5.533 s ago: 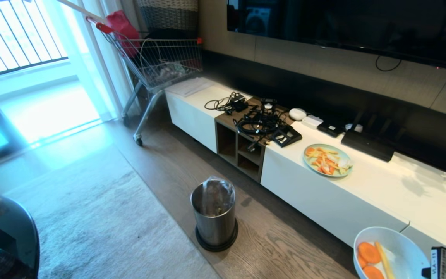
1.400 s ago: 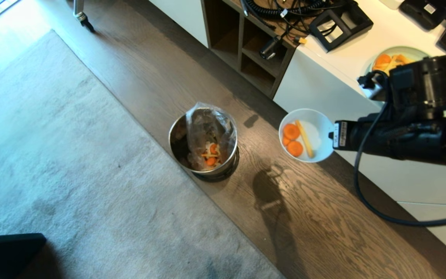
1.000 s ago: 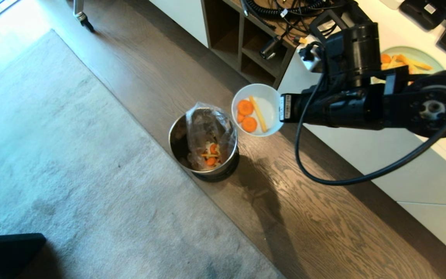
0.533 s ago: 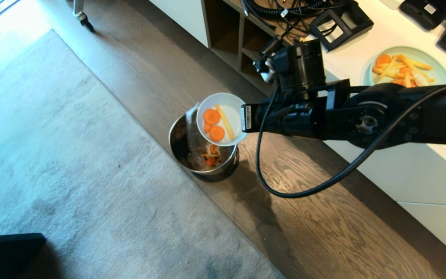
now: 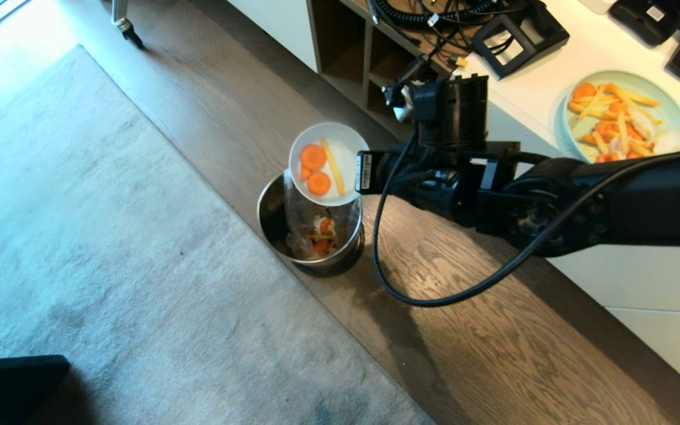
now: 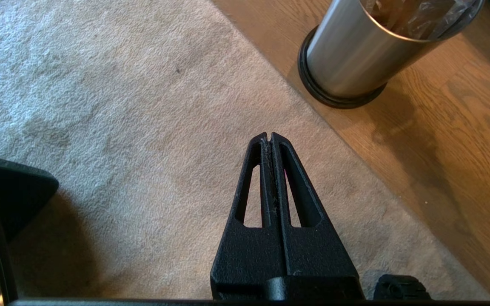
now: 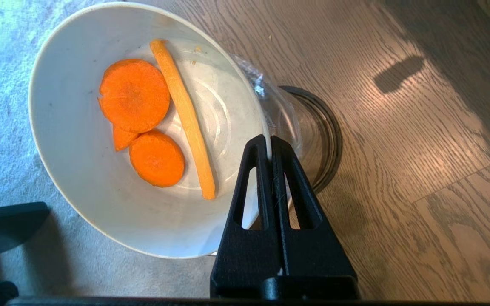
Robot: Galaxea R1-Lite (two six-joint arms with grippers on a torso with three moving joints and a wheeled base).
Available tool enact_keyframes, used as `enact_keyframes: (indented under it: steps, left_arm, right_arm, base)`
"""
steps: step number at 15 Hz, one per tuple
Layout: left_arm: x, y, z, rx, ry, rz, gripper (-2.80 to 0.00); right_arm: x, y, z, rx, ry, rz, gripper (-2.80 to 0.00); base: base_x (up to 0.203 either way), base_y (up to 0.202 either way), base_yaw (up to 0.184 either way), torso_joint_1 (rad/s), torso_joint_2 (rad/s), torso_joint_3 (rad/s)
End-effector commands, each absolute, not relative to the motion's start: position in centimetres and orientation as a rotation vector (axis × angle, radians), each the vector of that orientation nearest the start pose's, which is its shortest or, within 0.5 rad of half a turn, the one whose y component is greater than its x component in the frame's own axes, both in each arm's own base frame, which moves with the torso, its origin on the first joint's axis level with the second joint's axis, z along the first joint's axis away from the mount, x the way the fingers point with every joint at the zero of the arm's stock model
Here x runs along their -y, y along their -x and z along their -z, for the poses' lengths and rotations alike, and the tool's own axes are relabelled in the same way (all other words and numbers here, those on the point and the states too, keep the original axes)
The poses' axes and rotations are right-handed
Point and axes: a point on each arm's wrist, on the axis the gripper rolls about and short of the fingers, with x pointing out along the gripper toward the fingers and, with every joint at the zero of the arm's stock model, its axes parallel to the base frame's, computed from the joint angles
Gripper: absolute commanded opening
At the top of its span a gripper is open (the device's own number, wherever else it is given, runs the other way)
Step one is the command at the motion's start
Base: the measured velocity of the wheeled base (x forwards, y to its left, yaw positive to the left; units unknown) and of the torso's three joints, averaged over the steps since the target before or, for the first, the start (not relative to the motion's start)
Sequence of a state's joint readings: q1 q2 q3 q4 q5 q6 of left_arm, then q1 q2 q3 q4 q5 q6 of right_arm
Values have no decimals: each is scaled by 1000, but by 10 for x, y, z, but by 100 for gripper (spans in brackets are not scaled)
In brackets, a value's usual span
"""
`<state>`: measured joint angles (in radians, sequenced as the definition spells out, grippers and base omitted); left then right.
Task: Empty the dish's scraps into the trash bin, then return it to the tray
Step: Move the bowl over the trash can, then pour the leftover food from the bowl into the trash can
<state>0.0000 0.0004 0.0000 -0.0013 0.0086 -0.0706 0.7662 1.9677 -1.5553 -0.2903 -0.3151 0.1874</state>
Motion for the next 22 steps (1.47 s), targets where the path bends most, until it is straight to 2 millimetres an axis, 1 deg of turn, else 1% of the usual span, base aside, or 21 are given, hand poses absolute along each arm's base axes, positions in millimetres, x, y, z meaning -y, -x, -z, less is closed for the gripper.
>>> enact_keyframes:
  steps: [1, 3, 4, 10, 12, 14, 19, 22]
  left_arm:
    - [0, 23, -76, 2, 71, -9, -280]
    - [0, 23, -76, 2, 71, -9, -280]
    - [0, 23, -76, 2, 71, -9, -280]
    - [0, 23, -76, 2, 71, -9, -280]
    - [0, 23, -76, 2, 71, -9, -280]
    - [0, 23, -76, 2, 71, -9, -280]
    - [0, 23, -76, 2, 71, -9, -280]
    - [0, 23, -76, 2, 71, -9, -280]
  right_arm:
    - [-280, -292, -261, -108, -142, -455, -280]
    - [-281, -288, -260, -50, -142, -468, -280]
    - [-280, -287, -256, -34, -120, -471, -280]
    - [-268, -270, -218, 110, 23, -487, -280]
    - [-267, -267, -209, 136, 55, -487, -280]
    - [-269, -269, -201, 171, 100, -481, -280]
    - [-278, -277, -186, 329, 186, -455, -280]
    - [-278, -274, -178, 381, 253, -496, -280]
  base:
    - [0, 0, 0, 0, 0, 0]
    - [0, 0, 0, 0, 0, 0]
    - [0, 0, 0, 0, 0, 0]
    - [0, 0, 0, 0, 0, 0]
    - [0, 0, 0, 0, 0, 0]
    - [0, 0, 0, 0, 0, 0]
    - [0, 0, 0, 0, 0, 0]
    - [0, 0, 0, 0, 0, 0]
